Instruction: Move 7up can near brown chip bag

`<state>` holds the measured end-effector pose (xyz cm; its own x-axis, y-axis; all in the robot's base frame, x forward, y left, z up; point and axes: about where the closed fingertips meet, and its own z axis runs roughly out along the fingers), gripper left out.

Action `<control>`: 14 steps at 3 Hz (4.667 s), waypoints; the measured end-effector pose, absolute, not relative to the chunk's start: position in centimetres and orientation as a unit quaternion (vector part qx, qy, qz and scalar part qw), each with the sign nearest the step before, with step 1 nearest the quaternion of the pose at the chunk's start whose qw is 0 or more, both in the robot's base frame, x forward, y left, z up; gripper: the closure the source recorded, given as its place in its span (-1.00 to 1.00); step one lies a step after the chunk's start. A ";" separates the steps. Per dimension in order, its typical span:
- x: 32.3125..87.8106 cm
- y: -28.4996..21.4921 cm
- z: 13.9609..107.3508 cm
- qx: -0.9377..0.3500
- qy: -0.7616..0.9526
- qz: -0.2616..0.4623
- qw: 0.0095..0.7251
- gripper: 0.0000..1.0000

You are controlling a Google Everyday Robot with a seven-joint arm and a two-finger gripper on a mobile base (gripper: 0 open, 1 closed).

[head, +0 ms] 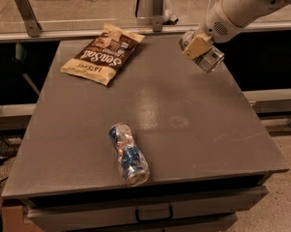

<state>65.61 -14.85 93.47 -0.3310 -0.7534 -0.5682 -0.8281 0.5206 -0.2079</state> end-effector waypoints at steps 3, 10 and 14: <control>67.7 -1.3 94.8 -0.592 0.665 0.246 0.383 1.00; 71.0 3.2 96.3 -0.533 0.472 0.264 0.650 1.00; 73.5 5.7 93.0 -0.532 0.487 0.293 0.628 0.00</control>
Offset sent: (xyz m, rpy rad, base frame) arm 0.0244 0.1510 0.0239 0.3183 -0.0452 0.5026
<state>73.55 5.68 92.99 0.3535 -0.1502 -0.9233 -0.8861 0.2625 -0.3820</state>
